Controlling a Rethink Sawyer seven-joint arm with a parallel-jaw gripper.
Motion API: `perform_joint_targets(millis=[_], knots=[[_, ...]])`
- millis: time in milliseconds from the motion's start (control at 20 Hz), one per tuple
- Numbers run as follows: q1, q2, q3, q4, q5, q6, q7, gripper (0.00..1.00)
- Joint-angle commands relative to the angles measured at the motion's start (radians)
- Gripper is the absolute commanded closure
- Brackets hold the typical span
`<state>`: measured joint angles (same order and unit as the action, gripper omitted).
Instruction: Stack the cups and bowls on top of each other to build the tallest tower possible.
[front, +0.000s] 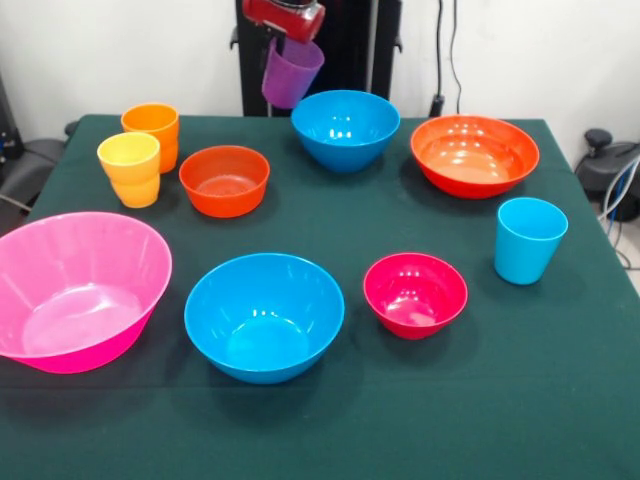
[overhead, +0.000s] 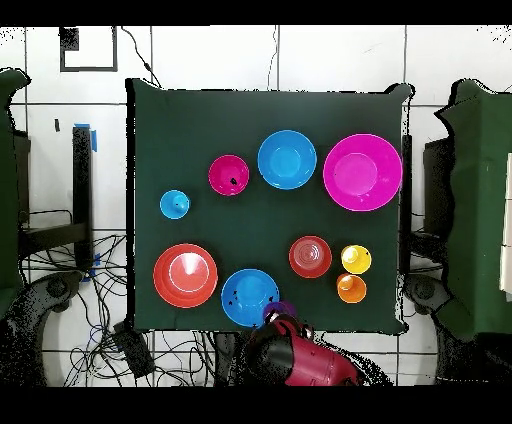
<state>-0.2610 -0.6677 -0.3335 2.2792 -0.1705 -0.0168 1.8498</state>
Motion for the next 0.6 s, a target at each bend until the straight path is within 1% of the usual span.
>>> perform_joint_targets(millis=[50, 350, 500, 600], knots=[[-0.016, 0.004, 0.018, 0.020, -0.054, -0.006, 0.110, 1.00], [-0.032, 0.039, 0.009, -0.030, -0.076, -0.041, 0.107, 1.00], [-0.032, 0.046, 0.020, -0.070, -0.069, -0.030, 0.099, 1.00], [-0.032, 0.045, 0.023, -0.098, -0.065, -0.003, 0.084, 1.00]])
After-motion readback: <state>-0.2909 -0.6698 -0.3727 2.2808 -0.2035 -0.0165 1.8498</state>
